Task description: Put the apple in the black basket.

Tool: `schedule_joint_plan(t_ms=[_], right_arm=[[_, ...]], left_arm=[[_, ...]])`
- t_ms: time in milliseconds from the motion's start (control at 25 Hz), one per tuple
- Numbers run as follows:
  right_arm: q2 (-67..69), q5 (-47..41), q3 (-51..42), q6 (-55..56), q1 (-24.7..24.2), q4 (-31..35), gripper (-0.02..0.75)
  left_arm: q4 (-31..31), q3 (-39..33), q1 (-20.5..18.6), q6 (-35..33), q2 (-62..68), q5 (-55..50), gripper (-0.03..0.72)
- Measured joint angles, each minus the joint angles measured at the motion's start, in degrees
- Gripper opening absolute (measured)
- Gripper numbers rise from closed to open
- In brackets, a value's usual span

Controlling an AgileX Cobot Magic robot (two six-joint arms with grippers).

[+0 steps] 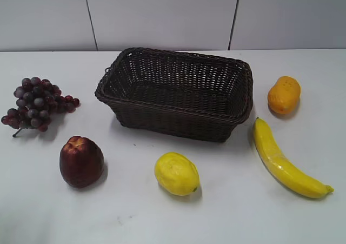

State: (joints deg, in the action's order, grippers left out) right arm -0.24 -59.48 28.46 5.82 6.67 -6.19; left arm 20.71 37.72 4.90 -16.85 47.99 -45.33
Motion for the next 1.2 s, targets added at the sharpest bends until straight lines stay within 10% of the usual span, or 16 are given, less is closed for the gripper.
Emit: schedule_joint_plan(t_ms=[480,1200], right_arm=[[0.00,0.00,0.00,0.00,0.00,0.00,0.588],[0.00,0.00,0.00,0.00,0.00,0.00,0.588]], left_arm=[[1.00,12.84,18.11,-4.04,33.94,2.94,0.652],[-3.54,16.01,19.43,-4.05,52.03,9.58,0.597]])
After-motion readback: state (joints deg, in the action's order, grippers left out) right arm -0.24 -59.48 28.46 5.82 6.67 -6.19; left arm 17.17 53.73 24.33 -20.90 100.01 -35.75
